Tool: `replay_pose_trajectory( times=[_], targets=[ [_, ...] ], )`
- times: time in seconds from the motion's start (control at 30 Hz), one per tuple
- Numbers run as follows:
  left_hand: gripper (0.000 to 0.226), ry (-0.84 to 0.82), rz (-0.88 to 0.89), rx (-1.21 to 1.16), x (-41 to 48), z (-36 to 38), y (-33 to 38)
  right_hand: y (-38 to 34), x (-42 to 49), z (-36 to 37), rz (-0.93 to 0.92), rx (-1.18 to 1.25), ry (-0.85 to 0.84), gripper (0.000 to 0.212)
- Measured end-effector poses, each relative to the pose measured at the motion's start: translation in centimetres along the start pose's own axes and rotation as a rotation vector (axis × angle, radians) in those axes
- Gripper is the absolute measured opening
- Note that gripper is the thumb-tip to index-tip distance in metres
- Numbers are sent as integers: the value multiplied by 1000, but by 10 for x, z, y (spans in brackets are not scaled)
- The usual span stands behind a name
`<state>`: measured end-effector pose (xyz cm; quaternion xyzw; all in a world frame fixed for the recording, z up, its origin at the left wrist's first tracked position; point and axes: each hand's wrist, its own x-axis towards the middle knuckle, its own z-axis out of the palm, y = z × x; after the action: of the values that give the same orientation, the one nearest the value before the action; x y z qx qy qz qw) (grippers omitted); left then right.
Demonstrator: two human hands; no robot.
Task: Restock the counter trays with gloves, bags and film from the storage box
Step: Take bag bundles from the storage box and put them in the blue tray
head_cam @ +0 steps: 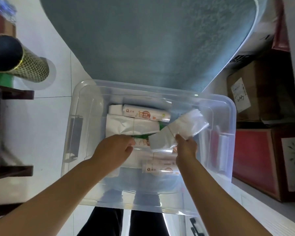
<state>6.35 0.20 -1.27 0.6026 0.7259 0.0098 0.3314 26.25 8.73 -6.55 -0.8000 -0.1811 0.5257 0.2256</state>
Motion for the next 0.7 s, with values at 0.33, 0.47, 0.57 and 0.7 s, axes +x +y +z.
replay_pose_trajectory(
  times=[0.33,0.47,0.57,0.7],
  targets=[
    [14,-86,-229,-792,20,-32,22,-13,-94,15,-169,38,-600,16],
    [9,161,-294,-748,6,-57,-11,-9,-83,35,-178,39,-564,16],
    [8,346,-354,-822,-6,-77,-32,6,-52,32,-291,-225,-299,11],
    [12,436,-403,-914,-15,-89,-50,20,-9,43,-375,-642,-191,17]
  ],
)
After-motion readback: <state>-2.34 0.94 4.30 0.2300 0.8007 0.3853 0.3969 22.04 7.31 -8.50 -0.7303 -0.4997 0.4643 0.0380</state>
